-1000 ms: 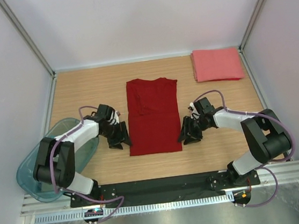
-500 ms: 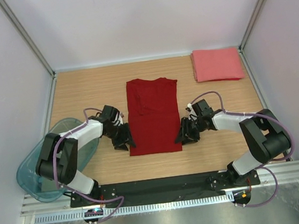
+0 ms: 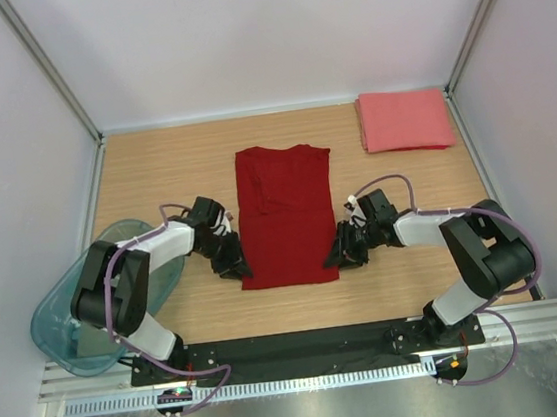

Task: Fold and stack the t-shirts
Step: Fold the tshirt

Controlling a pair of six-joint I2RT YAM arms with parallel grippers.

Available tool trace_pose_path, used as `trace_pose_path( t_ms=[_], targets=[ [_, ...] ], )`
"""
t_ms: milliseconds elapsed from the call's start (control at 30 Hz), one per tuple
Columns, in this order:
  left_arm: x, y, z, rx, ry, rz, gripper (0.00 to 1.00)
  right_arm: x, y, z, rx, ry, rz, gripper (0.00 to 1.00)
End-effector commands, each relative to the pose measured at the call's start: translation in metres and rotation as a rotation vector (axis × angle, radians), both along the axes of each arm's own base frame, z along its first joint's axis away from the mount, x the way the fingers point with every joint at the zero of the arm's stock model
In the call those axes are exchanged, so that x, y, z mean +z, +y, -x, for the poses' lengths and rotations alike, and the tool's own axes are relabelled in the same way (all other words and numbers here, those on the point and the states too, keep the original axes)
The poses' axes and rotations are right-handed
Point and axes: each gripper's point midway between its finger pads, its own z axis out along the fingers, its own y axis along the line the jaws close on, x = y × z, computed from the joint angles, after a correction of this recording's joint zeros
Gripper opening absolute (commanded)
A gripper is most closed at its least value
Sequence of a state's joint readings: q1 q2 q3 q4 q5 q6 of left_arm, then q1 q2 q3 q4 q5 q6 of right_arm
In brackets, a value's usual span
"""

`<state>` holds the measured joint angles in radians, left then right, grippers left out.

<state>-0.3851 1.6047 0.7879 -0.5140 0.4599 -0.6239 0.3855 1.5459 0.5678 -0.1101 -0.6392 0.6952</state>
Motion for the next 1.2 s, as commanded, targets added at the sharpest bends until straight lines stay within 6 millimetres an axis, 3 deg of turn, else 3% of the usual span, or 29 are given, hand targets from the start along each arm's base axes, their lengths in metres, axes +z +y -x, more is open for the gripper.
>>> trace_pose_path(
  t_ms=[0,33,67,100,167,300,333,500,700,933,1033,1167],
  targets=[
    [-0.024,0.015,-0.001,-0.002,-0.012,-0.104,0.26,-0.030,-0.012,0.011,-0.032,0.028,0.082,0.33],
    [-0.023,0.015,-0.003,-0.001,-0.022,-0.103,0.21,-0.030,-0.009,0.008,-0.038,0.013,0.068,0.31],
    [-0.023,0.014,-0.005,-0.001,-0.028,-0.103,0.17,-0.031,-0.009,0.009,-0.053,0.028,0.063,0.19],
    [-0.021,0.014,-0.006,-0.012,-0.033,-0.104,0.06,-0.030,-0.006,0.008,-0.054,0.020,0.042,0.11],
    [-0.014,0.011,-0.014,-0.017,-0.058,-0.097,0.00,-0.024,-0.002,0.003,-0.075,0.007,0.016,0.02],
    [0.007,0.009,-0.020,-0.024,-0.086,-0.083,0.00,0.003,0.002,-0.012,-0.101,-0.052,-0.006,0.01],
    [0.012,0.008,-0.019,-0.023,-0.090,-0.079,0.00,0.003,-0.002,-0.005,-0.102,-0.014,0.024,0.01],
    [0.042,0.007,-0.021,-0.005,-0.143,-0.055,0.00,0.036,0.001,-0.017,-0.103,-0.055,0.009,0.01],
    [0.060,0.005,-0.020,0.002,-0.156,-0.034,0.00,0.045,0.002,-0.014,-0.108,-0.020,0.015,0.01],
    [0.066,0.006,-0.011,0.006,-0.152,-0.019,0.00,0.044,-0.004,0.001,-0.100,-0.015,0.017,0.01],
    [0.068,0.005,0.000,0.013,-0.135,0.000,0.00,0.042,-0.009,0.012,-0.103,0.006,0.022,0.01],
    [0.078,-0.002,0.017,0.004,-0.127,0.025,0.00,0.057,-0.011,0.027,-0.101,0.008,0.003,0.01]
  ],
)
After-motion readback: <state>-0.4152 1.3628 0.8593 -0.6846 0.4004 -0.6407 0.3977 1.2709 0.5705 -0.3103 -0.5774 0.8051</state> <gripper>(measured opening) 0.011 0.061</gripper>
